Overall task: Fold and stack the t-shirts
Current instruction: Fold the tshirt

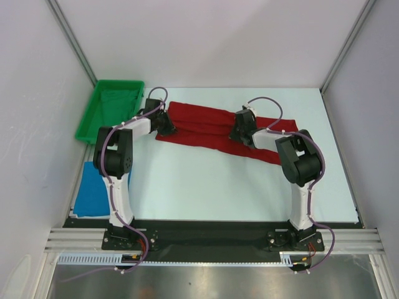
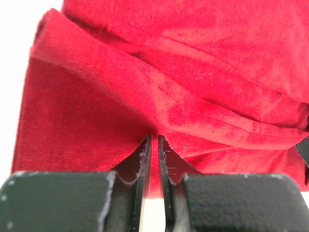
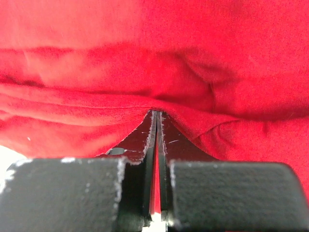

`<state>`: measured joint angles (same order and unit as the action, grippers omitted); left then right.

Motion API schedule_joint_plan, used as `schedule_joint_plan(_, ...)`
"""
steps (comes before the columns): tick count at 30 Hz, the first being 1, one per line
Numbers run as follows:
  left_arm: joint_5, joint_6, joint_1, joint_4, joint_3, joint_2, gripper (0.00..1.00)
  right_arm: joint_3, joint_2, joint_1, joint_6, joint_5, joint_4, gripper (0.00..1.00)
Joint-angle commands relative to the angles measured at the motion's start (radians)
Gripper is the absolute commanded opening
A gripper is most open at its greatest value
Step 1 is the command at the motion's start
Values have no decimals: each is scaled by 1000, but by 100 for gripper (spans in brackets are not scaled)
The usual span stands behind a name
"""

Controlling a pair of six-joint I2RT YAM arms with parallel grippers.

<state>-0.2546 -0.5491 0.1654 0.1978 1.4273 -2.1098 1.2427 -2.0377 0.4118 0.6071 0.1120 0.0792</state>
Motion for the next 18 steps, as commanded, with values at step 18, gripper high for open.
schedule_joint_plan(18, 6, 20, -20, 26, 117, 25, 14, 98, -70, -57, 54, -53, 126, 2)
